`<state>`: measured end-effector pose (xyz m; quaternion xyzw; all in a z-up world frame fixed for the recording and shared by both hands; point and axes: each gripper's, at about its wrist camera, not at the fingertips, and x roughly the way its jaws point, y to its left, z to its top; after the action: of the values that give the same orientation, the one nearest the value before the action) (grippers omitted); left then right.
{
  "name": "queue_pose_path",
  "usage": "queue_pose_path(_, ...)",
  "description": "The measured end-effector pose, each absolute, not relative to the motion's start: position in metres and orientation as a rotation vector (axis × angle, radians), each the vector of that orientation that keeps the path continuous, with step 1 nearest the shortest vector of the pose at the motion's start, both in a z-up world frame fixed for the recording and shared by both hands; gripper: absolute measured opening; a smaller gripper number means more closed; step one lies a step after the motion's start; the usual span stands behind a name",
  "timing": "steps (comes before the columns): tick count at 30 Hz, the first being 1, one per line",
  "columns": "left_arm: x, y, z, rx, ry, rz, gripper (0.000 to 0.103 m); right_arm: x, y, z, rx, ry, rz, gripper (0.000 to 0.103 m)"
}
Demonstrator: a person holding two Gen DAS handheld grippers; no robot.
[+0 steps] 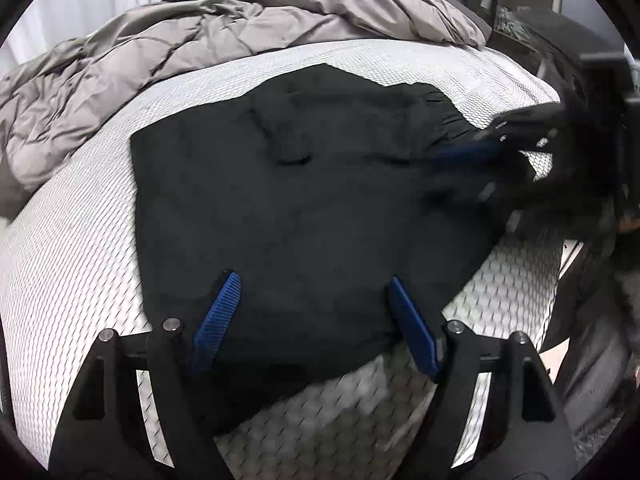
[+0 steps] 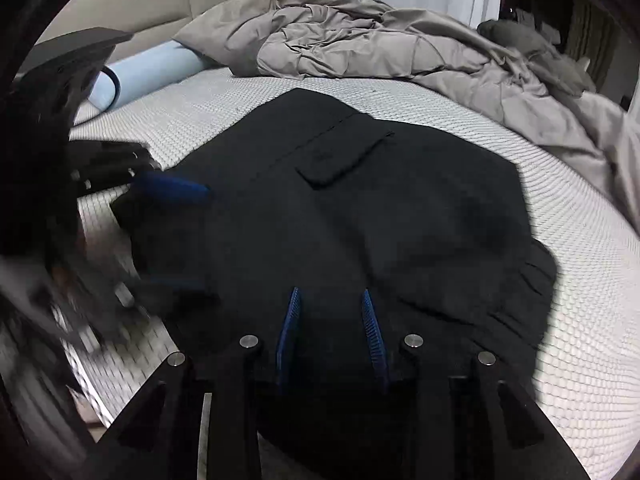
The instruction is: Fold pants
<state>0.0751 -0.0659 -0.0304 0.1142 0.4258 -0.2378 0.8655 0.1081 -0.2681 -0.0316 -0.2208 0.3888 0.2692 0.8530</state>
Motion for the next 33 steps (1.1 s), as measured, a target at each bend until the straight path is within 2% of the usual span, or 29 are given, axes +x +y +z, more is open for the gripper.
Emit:
queue_pose_path(5,0.074,-0.054,-0.03,0.207,0.901,-0.488,0.075,0.102,-0.313,-0.018,-0.403,0.836,0.564,0.031)
queue_pose_path(11,0.088,-0.05,-0.005,0.096,0.823,-0.472,0.075,0.108,-0.289,-0.003,-0.319,0.756,0.617,0.044)
queue_pose_path(16,0.119,-0.063,-0.03,0.131,0.916,-0.451,0.073,0.135,-0.24,-0.037,-0.437,0.8,0.596,0.044)
queue_pose_path(23,0.095,-0.042,-0.034,0.157,0.912,-0.442,0.073,0.132,-0.307,-0.022,-0.383,0.816,0.482,0.04)
queue_pose_path(26,0.088,-0.039,-0.019,0.14,0.887,-0.418,0.069,0.126,-0.304,-0.013,-0.379,0.785,0.486,0.043)
queue_pose_path(31,0.115,-0.052,0.001,0.116,0.844,-0.422,0.069,0.136,-0.268,-0.003,-0.315,0.795,0.565,0.043)
queue_pose_path(32,0.128,-0.057,-0.005,0.121,0.877,-0.422,0.068,0.142,-0.256,-0.007,-0.329,0.804,0.566,0.043)
queue_pose_path(33,0.139,-0.061,-0.013,0.129,0.911,-0.409,0.059,0.151,-0.244,-0.014,-0.342,0.83,0.574,0.043)
